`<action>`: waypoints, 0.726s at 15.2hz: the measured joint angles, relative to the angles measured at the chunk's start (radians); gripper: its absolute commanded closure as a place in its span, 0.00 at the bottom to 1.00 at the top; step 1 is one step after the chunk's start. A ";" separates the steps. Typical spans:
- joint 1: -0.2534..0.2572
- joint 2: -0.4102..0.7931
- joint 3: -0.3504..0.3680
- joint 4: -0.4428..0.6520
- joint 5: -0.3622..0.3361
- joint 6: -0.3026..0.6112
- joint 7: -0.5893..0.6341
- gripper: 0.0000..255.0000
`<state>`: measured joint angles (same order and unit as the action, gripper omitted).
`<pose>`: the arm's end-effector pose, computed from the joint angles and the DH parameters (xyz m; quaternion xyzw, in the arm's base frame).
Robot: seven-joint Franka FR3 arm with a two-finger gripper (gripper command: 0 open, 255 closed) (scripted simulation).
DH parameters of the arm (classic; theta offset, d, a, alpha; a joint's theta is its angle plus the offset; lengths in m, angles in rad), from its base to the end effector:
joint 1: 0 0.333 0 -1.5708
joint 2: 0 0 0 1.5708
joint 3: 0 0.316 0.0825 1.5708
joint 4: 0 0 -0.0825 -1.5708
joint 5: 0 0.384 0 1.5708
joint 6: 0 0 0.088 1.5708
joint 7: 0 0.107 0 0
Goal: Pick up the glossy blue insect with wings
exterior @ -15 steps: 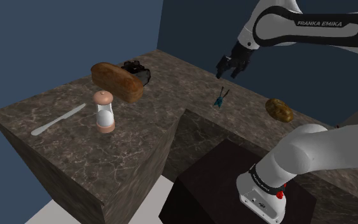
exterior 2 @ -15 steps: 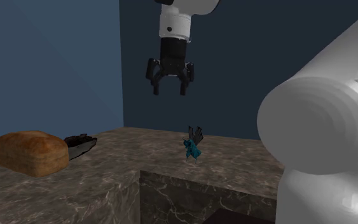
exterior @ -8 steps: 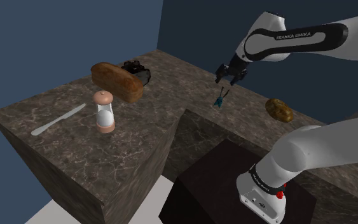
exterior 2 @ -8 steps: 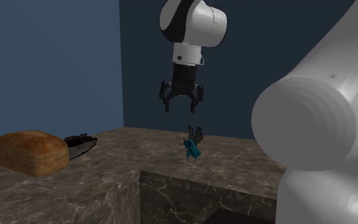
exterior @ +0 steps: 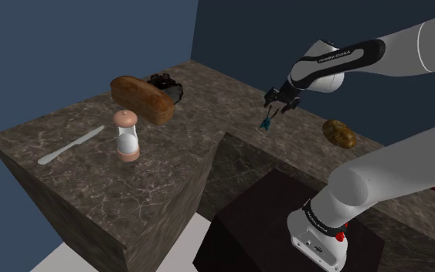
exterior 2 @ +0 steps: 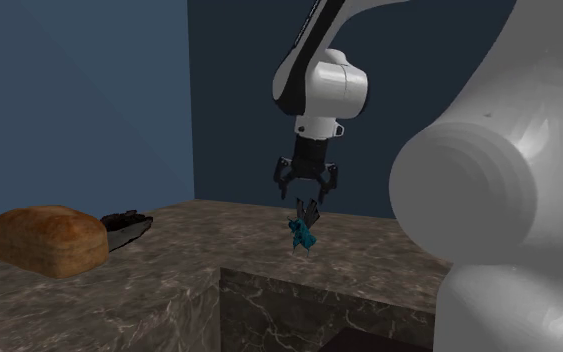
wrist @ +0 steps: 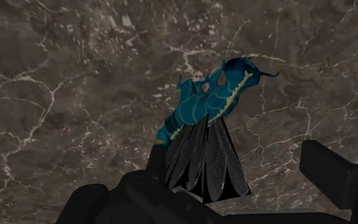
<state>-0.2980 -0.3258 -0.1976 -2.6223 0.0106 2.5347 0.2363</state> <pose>0.3789 -0.2034 0.3798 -0.9260 0.3576 -0.1191 0.0201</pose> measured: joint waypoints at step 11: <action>0.014 0.107 -0.023 -0.038 0.043 0.151 -0.025 1.00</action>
<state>-0.2844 -0.2187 -0.2211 -2.6600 0.0533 2.6853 0.2114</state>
